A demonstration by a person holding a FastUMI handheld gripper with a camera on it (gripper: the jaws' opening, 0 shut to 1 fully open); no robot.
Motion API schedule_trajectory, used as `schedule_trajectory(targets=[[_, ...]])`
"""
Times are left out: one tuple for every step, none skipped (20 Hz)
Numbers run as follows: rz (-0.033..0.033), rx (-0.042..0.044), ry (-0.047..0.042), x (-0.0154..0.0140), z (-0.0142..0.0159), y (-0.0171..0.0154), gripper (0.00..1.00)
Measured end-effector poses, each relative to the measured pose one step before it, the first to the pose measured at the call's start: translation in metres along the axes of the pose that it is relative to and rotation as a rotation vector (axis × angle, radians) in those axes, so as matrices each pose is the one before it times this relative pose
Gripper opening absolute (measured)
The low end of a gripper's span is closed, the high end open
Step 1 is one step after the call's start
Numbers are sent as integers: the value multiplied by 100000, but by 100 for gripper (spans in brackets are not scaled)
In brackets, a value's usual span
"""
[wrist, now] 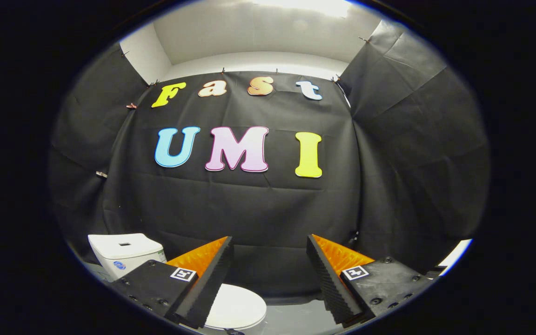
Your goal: Open the toilet lid.
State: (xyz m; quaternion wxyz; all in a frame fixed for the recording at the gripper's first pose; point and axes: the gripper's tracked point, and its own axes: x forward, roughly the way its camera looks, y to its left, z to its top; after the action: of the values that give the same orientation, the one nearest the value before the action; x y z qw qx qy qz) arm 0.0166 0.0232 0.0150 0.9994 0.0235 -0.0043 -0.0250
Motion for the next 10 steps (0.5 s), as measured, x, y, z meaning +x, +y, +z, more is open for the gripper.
schedule_trajectory(targets=[[124,962,623,102,-195,505,98],[-327,366,655,44,-222,190,98],[-680,123,827,73,-405,200,98],[-517,119,727,37,-338,230,98],[-124,89,933,-17,-487,324,98],[-148,-578,871,-23,-452,331,98],[-84,-1041,657,60,-534,231,98],[43,-483,808,-69,-429,219,98],[146,-195,847,-30,-536,196,98],[108,-332,800,-32,-678,240,98]])
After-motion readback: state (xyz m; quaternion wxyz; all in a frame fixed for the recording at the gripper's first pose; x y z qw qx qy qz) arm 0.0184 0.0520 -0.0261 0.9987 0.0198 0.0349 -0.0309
